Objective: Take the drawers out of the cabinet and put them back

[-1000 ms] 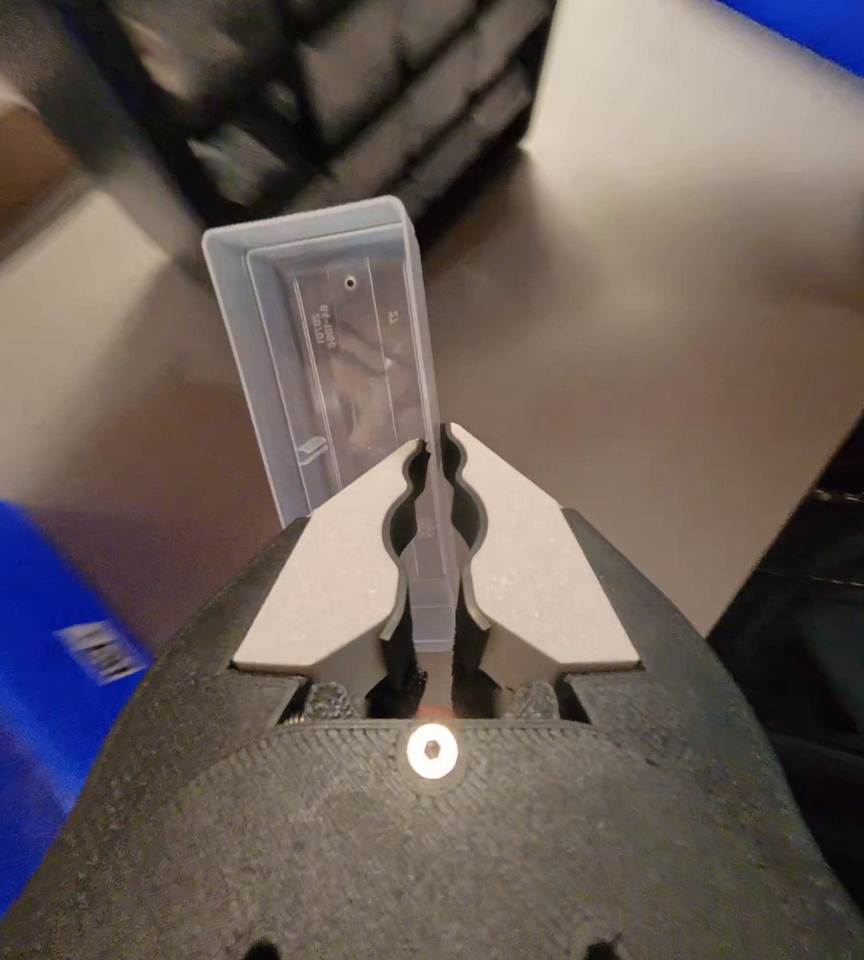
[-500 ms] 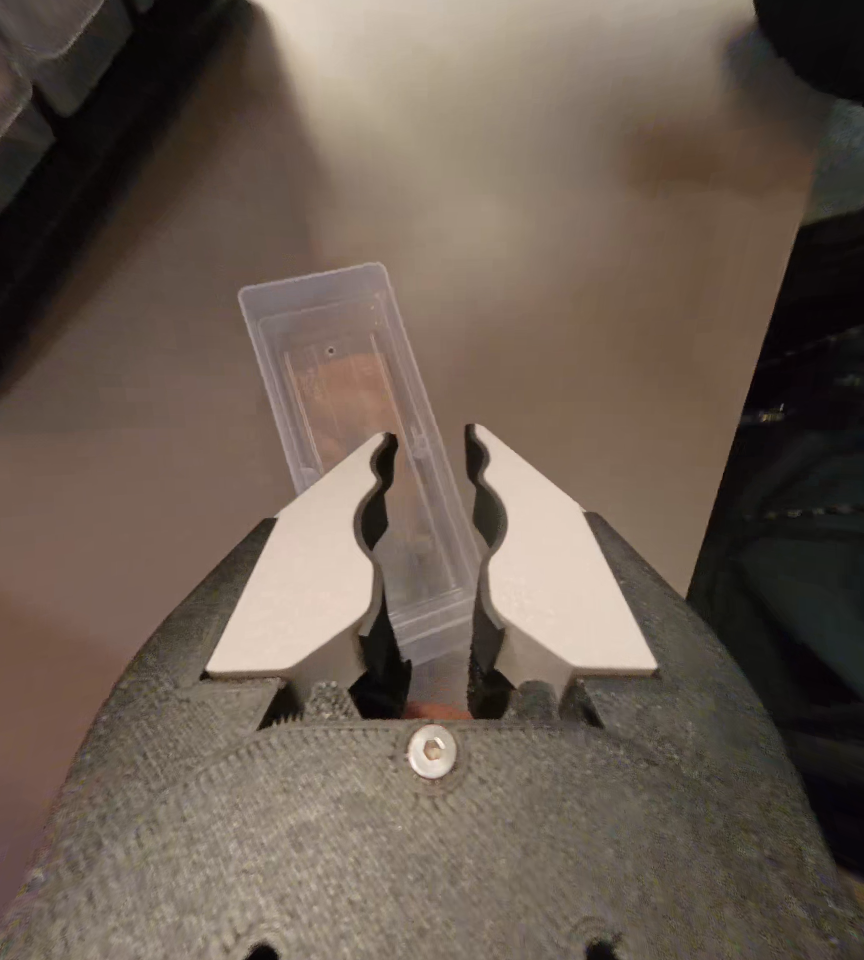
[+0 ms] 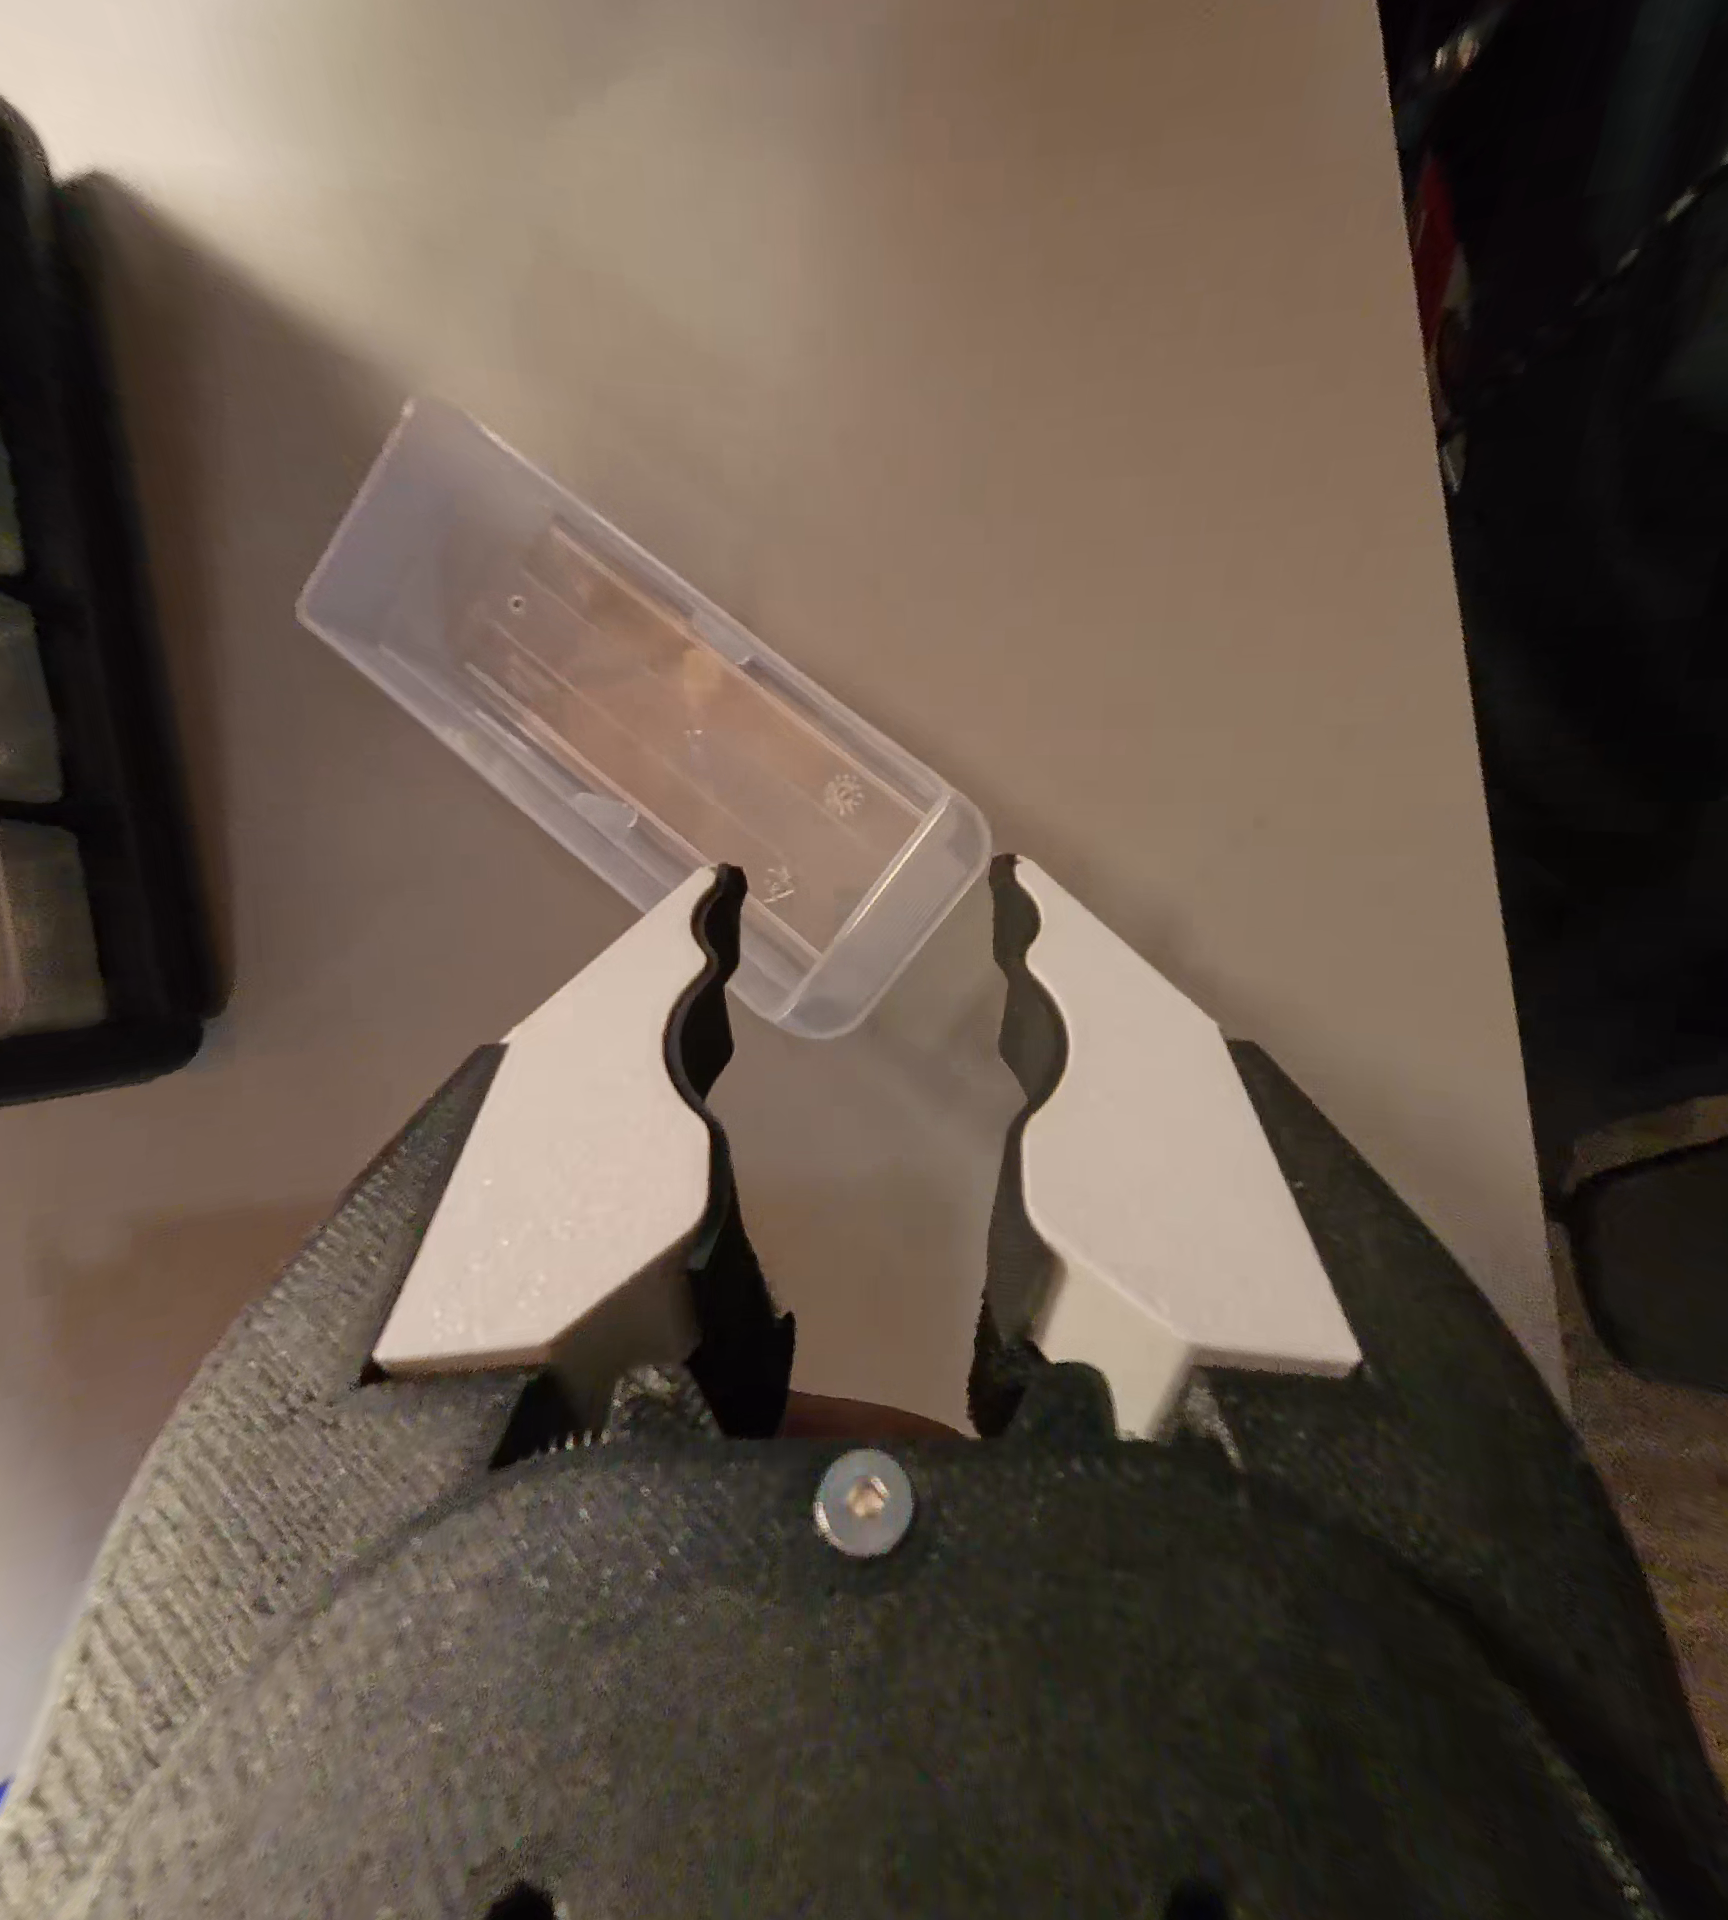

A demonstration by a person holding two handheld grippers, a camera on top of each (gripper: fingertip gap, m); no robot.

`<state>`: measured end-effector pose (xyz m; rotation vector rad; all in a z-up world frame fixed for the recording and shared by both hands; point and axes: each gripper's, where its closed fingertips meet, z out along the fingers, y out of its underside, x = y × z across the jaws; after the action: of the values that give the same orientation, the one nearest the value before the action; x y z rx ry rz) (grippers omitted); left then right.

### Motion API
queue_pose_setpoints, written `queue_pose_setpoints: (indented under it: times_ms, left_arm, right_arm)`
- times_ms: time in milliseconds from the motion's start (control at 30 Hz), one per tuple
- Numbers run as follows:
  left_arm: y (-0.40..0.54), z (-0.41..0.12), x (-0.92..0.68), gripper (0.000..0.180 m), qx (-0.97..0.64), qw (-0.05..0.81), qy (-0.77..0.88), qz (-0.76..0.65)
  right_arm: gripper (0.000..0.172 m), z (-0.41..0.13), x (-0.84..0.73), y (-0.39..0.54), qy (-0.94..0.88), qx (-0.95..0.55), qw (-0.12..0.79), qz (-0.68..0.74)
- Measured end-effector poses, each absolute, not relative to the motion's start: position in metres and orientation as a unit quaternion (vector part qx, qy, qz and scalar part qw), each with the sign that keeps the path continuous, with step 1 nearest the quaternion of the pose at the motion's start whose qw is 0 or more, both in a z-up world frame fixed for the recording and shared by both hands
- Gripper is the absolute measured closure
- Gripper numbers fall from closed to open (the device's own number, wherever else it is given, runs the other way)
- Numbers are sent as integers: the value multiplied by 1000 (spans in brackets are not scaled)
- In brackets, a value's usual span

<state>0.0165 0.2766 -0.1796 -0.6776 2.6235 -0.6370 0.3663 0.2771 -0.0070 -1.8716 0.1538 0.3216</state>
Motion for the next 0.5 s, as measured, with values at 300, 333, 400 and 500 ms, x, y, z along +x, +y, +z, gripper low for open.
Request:
queue_pose_setpoints:
  times_ms: [300,333,400,500]
  left_arm:
    - [267,-188,31,159,-190,222,934,-204]
    - [264,-180,33,160,-192,229,928,-222]
    - [259,-160,37,161,-202,239,915,-255]
    - [260,-130,44,162,-227,255,893,-293]
  right_arm:
    - [120,-7,366,277,64,-800,580,139]
    - [119,-7,366,277,64,-800,580,139]
    - [119,-7,366,277,64,-800,580,139]
    - [119,-7,367,277,64,-800,580,138]
